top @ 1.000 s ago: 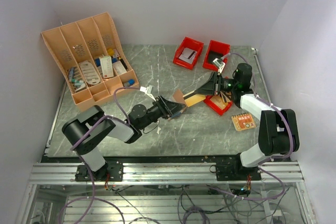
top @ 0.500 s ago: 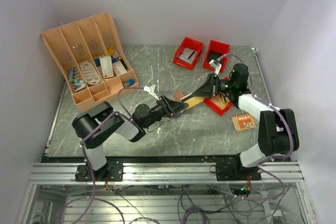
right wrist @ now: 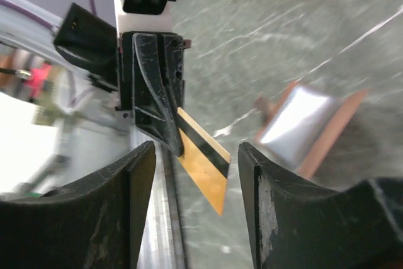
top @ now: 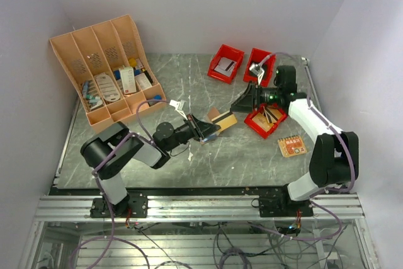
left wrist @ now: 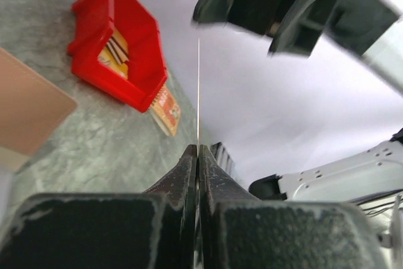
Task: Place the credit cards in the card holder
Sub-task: Pick up the credit card from the storage box.
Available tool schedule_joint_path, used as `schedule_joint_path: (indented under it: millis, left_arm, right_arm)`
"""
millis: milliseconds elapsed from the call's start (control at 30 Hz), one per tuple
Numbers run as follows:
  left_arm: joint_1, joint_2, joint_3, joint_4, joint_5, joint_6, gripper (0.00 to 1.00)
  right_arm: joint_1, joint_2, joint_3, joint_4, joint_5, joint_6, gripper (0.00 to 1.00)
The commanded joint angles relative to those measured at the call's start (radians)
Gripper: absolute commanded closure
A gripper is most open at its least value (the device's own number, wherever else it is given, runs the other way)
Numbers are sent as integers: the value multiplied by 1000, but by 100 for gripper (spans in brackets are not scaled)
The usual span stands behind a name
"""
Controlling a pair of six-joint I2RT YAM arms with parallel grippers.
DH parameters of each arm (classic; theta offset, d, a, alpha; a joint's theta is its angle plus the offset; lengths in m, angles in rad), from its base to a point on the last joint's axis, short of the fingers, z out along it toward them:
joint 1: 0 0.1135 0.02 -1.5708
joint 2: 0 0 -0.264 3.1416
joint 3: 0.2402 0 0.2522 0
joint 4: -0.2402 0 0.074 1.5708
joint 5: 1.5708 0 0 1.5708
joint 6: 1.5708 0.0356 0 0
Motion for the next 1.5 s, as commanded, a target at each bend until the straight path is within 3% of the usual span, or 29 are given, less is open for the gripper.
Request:
schedule_joint_path:
  millis: [0, 67, 133, 167, 233, 300, 433, 567, 767, 1233, 1467]
  left_arm:
    - [89, -88, -31, -107, 263, 154, 93]
    - [121, -143, 5, -304, 377, 251, 93]
    - [127, -231, 88, -650, 427, 451, 93]
    - [124, -262, 146, -923, 425, 591, 93]
    - [124, -309, 238, -1215, 415, 748, 93]
    - [125, -341, 318, -1404, 398, 898, 93]
    - [120, -349, 437, -1612, 393, 1039, 93]
    - [90, -316, 544, -1750, 360, 1113, 93]
    - [52, -288, 657, -1851, 331, 1165, 93]
    - [48, -308, 665, -1808, 357, 1160, 93]
    - [47, -327, 643, -1766, 367, 1145, 93]
  right_arm:
    - [-1, 4, 214, -565, 133, -613, 42]
    - [3, 16, 288, -704, 170, -777, 37]
    - [11, 44, 364, -854, 199, -950, 35]
    - [19, 66, 397, -924, 214, -1032, 34]
    - [38, 88, 444, -1027, 227, -1152, 34]
    - [58, 92, 456, -1069, 221, -1231, 34]
    - [98, 34, 406, -1055, 184, -1341, 34]
    - [165, -8, 353, -933, 215, -1238, 34]
    - [242, 25, 350, -909, 224, -1167, 41]
    - [305, 64, 292, -918, 142, -1151, 69]
    - [317, 50, 248, -871, 144, -1110, 75]
